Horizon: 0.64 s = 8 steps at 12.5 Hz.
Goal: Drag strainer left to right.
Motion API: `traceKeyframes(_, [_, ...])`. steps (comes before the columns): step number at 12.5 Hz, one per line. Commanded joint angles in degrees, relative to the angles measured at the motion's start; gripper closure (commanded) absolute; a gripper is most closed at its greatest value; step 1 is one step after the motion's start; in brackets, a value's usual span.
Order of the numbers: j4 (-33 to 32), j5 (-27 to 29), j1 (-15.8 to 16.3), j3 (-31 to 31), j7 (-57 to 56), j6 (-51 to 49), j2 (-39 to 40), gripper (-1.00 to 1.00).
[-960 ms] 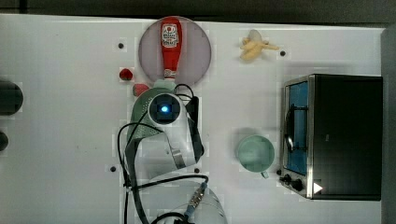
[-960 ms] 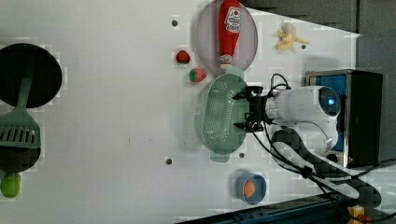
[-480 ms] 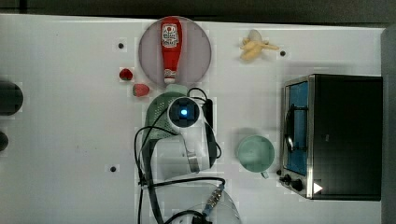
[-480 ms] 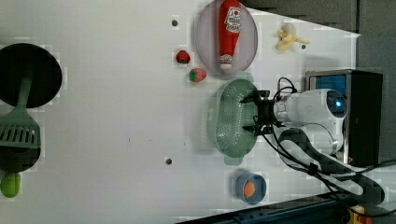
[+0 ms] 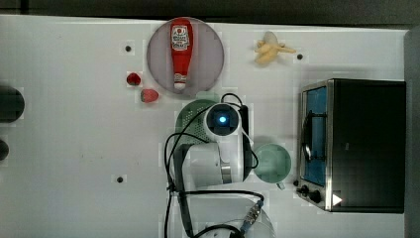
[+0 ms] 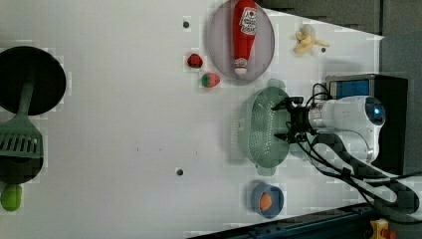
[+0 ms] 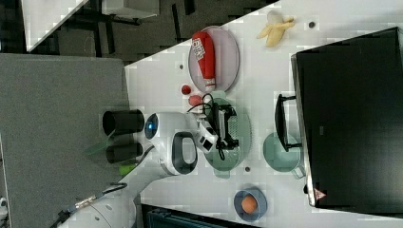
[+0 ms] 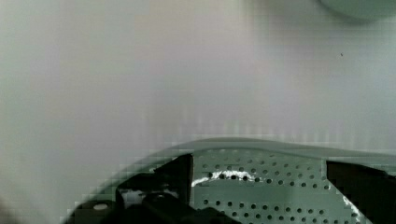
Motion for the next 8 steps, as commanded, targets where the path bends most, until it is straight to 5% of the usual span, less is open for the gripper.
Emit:
traceKeyframes(1, [-0.09,-0.78,-1.33,-1.34,-5.32,0.75,-1.57,-1.00])
traceKeyframes(8, [-0.17,-0.67,-1.73,-5.38,-7.73,0.98,-1.57,-1.00])
